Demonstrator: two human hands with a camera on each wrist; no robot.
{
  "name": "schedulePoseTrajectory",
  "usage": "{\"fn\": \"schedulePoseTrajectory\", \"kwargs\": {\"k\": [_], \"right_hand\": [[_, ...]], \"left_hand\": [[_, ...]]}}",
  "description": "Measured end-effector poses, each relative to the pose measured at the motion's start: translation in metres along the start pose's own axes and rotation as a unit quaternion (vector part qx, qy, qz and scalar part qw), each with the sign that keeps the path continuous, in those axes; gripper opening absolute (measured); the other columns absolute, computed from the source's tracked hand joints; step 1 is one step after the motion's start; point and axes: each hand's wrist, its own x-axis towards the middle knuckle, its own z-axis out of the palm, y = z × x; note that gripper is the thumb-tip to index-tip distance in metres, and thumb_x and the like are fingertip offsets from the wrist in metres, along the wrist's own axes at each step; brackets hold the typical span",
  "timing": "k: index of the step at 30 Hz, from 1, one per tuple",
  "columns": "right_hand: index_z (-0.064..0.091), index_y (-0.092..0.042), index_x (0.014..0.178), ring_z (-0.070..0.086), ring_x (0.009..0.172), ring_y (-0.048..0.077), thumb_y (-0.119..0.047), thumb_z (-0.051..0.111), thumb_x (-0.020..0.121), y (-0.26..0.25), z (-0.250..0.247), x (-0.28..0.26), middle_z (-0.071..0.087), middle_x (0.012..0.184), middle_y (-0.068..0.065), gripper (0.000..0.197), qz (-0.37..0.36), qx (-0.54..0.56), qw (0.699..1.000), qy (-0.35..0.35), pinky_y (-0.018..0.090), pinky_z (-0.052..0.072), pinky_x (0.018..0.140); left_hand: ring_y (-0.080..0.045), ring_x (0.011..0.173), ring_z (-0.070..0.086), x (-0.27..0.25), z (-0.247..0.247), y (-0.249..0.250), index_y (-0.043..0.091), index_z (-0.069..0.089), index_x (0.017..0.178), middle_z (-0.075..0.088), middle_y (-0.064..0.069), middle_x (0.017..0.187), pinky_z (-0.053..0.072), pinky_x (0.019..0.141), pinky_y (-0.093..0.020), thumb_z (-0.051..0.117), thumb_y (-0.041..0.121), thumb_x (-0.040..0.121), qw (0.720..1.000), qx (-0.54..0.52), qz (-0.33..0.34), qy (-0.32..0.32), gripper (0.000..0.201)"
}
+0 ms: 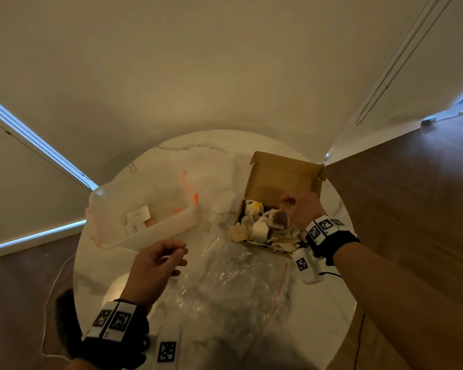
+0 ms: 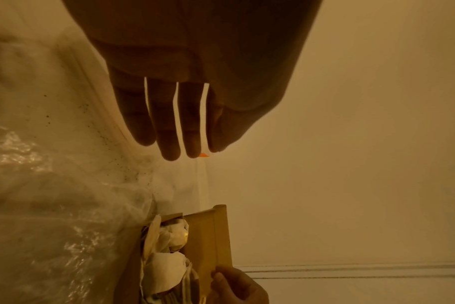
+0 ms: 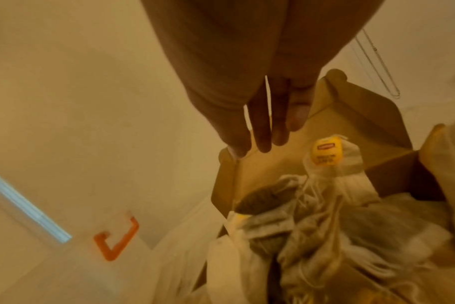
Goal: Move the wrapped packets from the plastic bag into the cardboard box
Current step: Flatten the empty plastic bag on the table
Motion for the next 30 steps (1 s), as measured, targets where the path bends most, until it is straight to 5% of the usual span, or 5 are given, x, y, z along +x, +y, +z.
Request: {"fn": "schedulePoseTrajectory", "kwargs": {"k": [7, 13, 18, 22, 30], "right_hand": [[0.07, -0.027, 0.111, 0.055, 0.112, 0.023, -0.023, 0.062, 0.09, 0.001, 0.017, -0.017, 0.062, 0.12, 0.002, 0.023, -0.034, -0.148, 0.977, -0.153, 0.036, 0.048, 0.097], [0.063, -0.022, 0.116, 0.051, 0.112, 0.025, -0.029, 0.054, 0.093, -0.022, 0.02, -0.036, 0.059, 0.119, 0.001, 0.026, -0.102, -0.142, 0.984, -0.043, 0.039, 0.041, 0.098], [0.059, -0.013, 0.111, 0.048, 0.111, 0.029, -0.035, 0.047, 0.094, -0.076, 0.062, -0.059, 0.057, 0.114, 0.007, 0.03, -0.23, -0.243, 0.938, -0.096, 0.043, 0.039, 0.096], [0.055, -0.013, 0.114, 0.045, 0.117, 0.032, -0.044, 0.051, 0.091, -0.089, 0.089, -0.05, 0.053, 0.12, 0.008, 0.038, -0.16, -0.302, 0.933, -0.113, 0.046, 0.035, 0.101], [0.066, -0.016, 0.095, 0.058, 0.1, 0.028, -0.025, 0.052, 0.091, -0.081, 0.076, -0.018, 0.064, 0.102, 0.006, 0.017, -0.039, -0.272, 0.954, -0.118, 0.037, 0.049, 0.078]], "left_hand": [[-0.023, 0.081, 0.071, -0.004, -0.005, -0.006, 0.012, 0.07, 0.095, 0.073, -0.007, 0.093, 0.054, 0.067, -0.032, 0.061, 0.004, 0.091, 1.0, 0.003, -0.01, 0.003, 0.012], [-0.025, 0.082, 0.071, -0.01, -0.019, -0.015, 0.011, 0.07, 0.095, 0.073, -0.007, 0.093, 0.054, 0.067, -0.032, 0.062, 0.003, 0.091, 0.999, 0.009, -0.014, 0.028, 0.012], [-0.025, 0.082, 0.071, -0.022, -0.025, -0.026, 0.012, 0.07, 0.094, 0.074, -0.006, 0.09, 0.054, 0.067, -0.033, 0.062, 0.003, 0.091, 0.999, 0.02, -0.027, 0.028, 0.013], [-0.022, 0.079, 0.071, -0.032, -0.03, -0.028, 0.013, 0.071, 0.092, 0.074, -0.005, 0.087, 0.054, 0.067, -0.033, 0.063, 0.004, 0.09, 0.999, 0.019, -0.025, 0.032, 0.012], [-0.024, 0.081, 0.071, -0.043, -0.042, -0.039, 0.012, 0.071, 0.093, 0.074, -0.005, 0.09, 0.054, 0.068, -0.034, 0.063, 0.005, 0.091, 0.999, 0.001, -0.026, 0.048, 0.011]]}}
